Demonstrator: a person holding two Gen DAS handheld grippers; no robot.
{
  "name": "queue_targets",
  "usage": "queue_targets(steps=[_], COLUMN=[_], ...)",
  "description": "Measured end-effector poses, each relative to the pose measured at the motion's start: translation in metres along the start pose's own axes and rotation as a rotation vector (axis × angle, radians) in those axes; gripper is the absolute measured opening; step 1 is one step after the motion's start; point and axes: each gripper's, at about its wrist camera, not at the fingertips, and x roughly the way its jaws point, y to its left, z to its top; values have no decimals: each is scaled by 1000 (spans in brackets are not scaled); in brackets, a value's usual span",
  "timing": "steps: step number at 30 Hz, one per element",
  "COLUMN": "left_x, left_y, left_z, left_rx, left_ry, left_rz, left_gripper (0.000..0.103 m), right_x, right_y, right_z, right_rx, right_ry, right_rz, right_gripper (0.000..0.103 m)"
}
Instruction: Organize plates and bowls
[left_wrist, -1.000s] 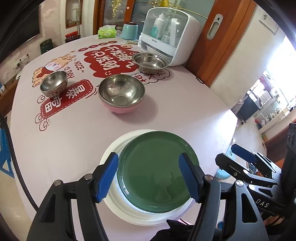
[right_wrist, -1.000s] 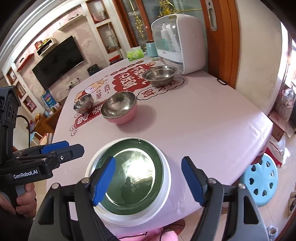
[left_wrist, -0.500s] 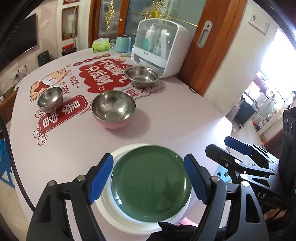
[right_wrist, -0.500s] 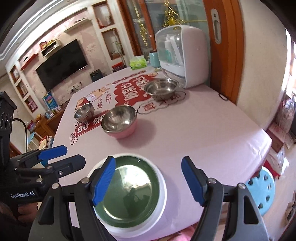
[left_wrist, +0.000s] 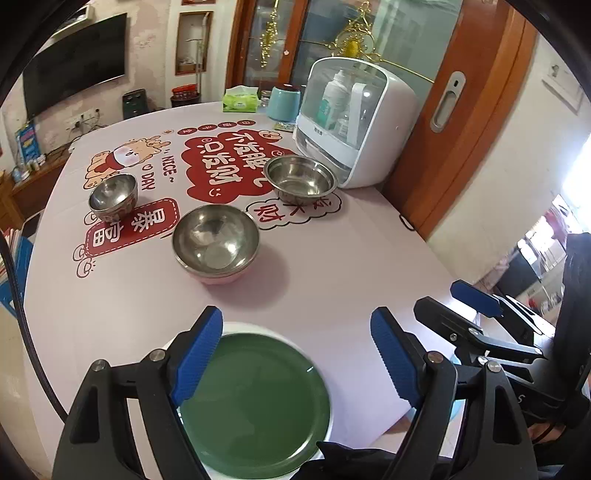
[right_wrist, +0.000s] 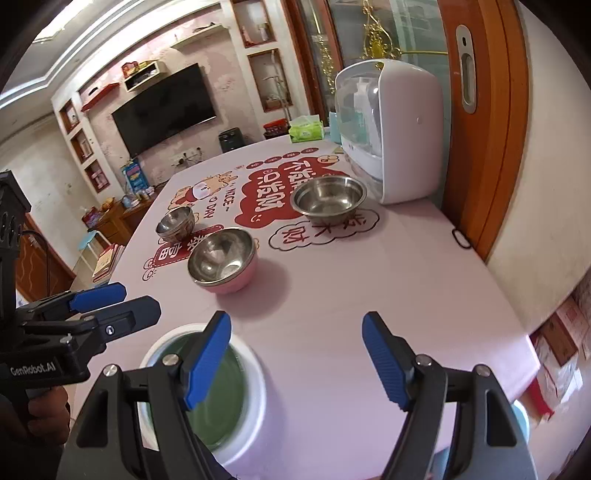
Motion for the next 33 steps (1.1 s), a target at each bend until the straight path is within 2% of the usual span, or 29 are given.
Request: queue_targets(steps=[7,14,17,21,23,33], left_x=[19,38,46,61,68,104], left_y=[-34,-59,-67,-65,-62,-44], left_z=[13,34,50,72,84,145], left_rx=[-48,-76,-77,-108,-130,-187], left_ry=[-17,-3,1,56,63,103], left_rz=[56,41,71,91,91,181], left_gripper=[82,84,84,85,85,85], right_x=[3,16,23,38,47,84], right_y=[-46,-79,-94,-110,-117,-122], right_z=[23,46,61,87,102,165], right_rx=[-48,-64,-52,-28,-16,-59], right_ry=[-12,36,37,53,57,19], right_rz=[38,49,49,50,56,95], right_gripper=[74,74,74,74,74,74])
